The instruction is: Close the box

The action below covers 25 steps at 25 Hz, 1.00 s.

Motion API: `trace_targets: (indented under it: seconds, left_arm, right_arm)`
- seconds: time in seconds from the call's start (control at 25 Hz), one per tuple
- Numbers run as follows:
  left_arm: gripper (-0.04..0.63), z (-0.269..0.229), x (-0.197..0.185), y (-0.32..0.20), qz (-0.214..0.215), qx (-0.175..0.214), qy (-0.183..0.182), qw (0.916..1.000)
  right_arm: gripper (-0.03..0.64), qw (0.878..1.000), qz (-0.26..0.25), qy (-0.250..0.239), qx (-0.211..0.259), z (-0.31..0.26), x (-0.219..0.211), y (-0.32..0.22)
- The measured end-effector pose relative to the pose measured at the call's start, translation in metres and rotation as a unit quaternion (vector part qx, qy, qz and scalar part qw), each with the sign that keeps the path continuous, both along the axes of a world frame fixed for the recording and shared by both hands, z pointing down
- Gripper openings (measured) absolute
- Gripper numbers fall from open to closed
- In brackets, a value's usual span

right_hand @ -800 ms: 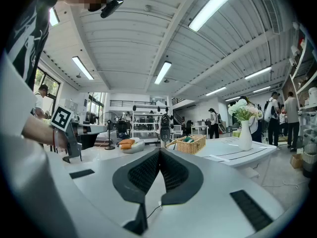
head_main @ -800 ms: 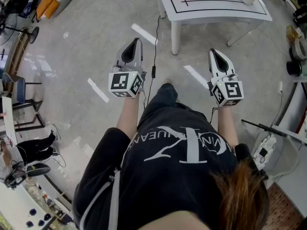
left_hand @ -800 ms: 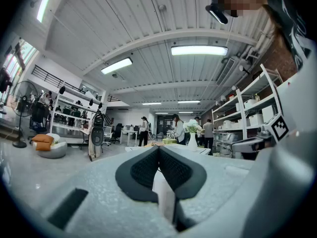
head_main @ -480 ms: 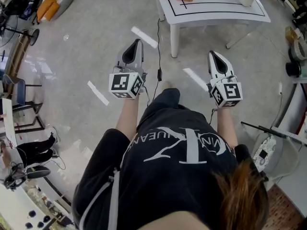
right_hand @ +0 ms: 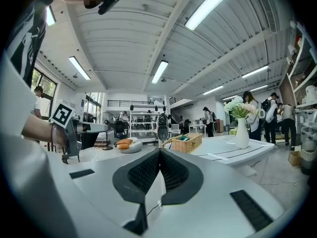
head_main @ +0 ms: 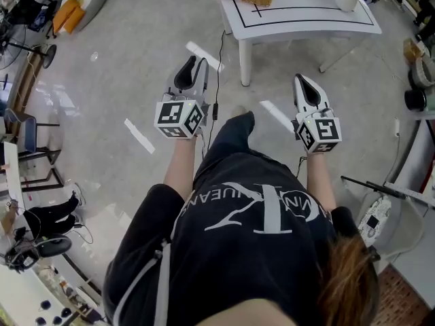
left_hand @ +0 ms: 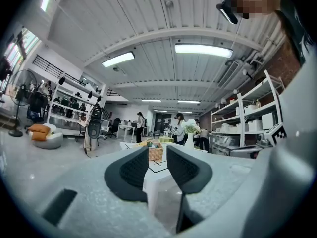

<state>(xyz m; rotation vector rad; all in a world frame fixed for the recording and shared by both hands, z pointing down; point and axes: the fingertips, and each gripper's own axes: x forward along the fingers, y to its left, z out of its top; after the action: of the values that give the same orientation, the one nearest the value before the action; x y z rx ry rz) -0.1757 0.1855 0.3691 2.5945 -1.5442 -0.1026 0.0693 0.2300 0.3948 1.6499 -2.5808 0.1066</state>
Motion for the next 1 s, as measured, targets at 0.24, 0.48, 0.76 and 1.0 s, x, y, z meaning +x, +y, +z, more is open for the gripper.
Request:
trace_targets:
  seconds: [0.24, 0.48, 0.76, 1.0]
  left_arm:
    - [0.147, 0.008, 0.014, -0.037, 0.009, -0.015, 0.023, 0.9996]
    - [0.149, 0.02, 0.032, -0.083, 0.019, -0.036, 0.033, 0.9986]
    - [0.158, 0.029, 0.046, -0.147, 0.027, -0.064, 0.045, 0.9966]
    - [0.164, 0.034, 0.05, -0.196, 0.033, -0.083, 0.045, 0.995]
  right_arm:
    - [-0.003, 1.0, 0.0, 0.001, -0.003, 0.006, 0.009, -0.031]
    - [-0.003, 1.0, 0.002, 0.004, -0.013, 0.013, 0.017, -0.074]
    - [-0.003, 1.0, -0.003, 0.009, -0.027, 0.02, 0.021, -0.132]
    - [-0.003, 0.999, 0.004, 0.005, -0.042, 0.024, 0.021, -0.178]
